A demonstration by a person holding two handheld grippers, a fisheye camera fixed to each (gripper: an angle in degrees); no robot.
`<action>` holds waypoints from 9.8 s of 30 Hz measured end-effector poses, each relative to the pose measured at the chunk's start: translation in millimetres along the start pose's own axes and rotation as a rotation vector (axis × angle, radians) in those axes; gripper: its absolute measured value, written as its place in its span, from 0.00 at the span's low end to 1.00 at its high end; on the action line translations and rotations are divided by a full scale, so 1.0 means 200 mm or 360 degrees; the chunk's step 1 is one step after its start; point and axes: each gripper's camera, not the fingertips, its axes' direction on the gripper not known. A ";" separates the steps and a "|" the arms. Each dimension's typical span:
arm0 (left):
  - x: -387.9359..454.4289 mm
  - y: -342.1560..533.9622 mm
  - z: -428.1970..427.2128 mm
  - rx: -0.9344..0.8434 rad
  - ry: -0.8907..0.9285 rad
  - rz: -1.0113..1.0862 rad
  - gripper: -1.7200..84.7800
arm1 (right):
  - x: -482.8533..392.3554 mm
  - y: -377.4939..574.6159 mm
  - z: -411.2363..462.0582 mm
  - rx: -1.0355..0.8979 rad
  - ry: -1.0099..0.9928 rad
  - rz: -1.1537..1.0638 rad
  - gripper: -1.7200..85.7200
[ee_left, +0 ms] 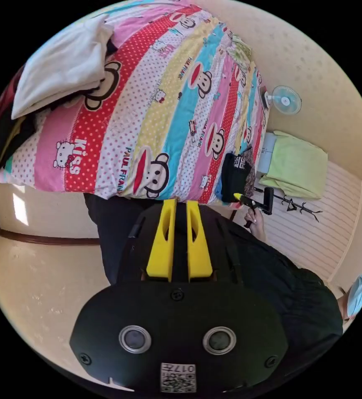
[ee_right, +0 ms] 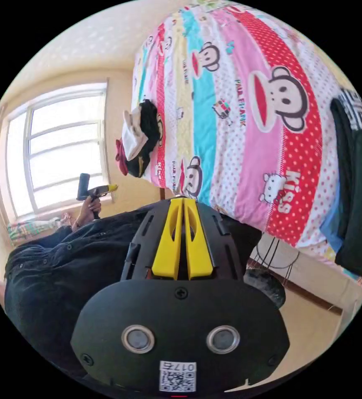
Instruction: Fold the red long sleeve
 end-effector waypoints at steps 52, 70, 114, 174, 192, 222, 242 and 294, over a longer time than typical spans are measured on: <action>1.17 1.21 -1.29 0.0639 0.2143 0.2661 0.04 | -2.07 0.22 1.15 0.0686 -0.0128 -0.1289 0.12; 1.85 1.62 0.31 -0.0630 0.1641 0.2356 0.07 | -1.77 0.41 1.37 0.0593 -0.1092 -0.1568 0.03; 2.03 1.53 0.88 0.0228 0.0916 0.2024 0.06 | -1.72 1.02 1.18 0.1082 0.0071 -0.0923 0.20; 0.20 -0.98 0.91 0.0379 -0.0259 0.0189 0.12 | -0.12 -0.72 -0.20 0.0426 0.0404 -0.0051 0.10; -0.19 -0.27 0.20 -0.0006 -0.0483 0.0202 0.06 | 0.42 -0.10 -0.27 0.0259 0.0518 0.0588 0.08; -0.60 -0.16 0.39 -0.0692 -0.0048 0.0120 0.04 | 0.63 -0.19 -0.85 -0.0136 0.0540 0.0385 0.06; -0.65 0.53 -0.40 -0.0629 -0.0475 -0.0195 0.11 | 1.12 0.43 -1.05 0.0596 0.0309 0.1208 0.14; -1.27 1.04 -1.03 0.1119 0.1164 -0.0966 0.20 | -0.84 1.25 -1.33 0.1926 0.0674 0.0730 0.06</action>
